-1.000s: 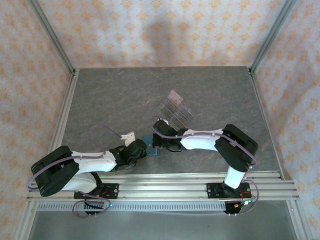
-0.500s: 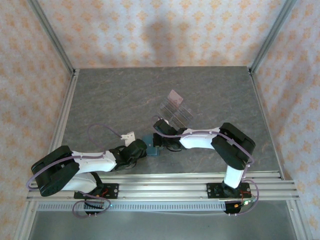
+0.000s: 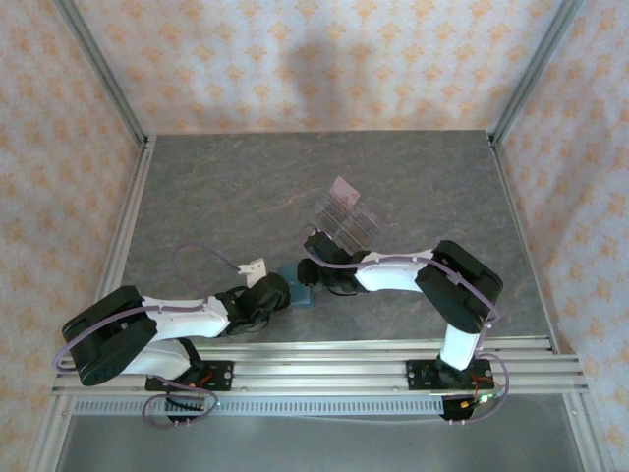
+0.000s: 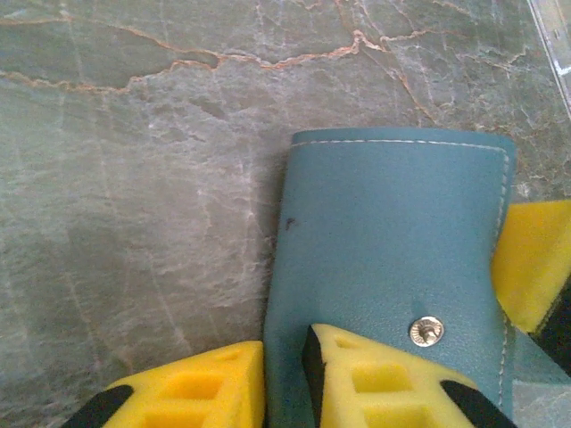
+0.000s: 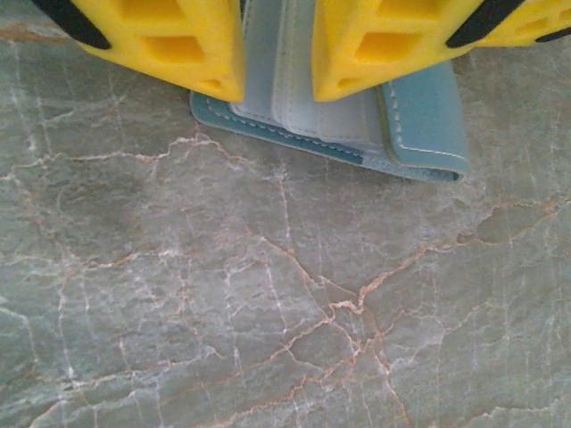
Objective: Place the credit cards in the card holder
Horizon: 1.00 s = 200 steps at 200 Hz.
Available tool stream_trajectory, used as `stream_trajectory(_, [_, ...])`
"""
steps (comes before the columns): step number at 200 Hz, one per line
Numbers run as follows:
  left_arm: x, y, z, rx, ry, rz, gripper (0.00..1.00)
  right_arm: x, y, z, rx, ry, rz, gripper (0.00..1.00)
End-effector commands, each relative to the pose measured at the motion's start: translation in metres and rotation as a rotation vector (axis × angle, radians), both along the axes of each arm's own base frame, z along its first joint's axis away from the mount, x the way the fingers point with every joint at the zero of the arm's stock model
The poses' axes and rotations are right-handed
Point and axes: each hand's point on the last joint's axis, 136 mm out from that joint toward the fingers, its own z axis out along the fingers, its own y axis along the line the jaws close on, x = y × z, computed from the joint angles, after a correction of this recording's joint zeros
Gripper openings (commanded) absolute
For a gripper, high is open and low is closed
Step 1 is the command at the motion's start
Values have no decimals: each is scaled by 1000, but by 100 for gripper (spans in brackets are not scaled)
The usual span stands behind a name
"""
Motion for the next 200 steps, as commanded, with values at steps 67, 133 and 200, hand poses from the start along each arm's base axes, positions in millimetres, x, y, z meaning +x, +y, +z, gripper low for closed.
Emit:
stream_trajectory(67, [-37,26,-32,88,156,-24,37,-23,21,20,119,39,96,43])
stream_trajectory(133, [-41,39,-15,87,118,-18,51,-26,32,27,166,60,121,46])
stream_trajectory(200, [-48,46,-10,70,107,-21,63,-36,39,36,152,43,156,50])
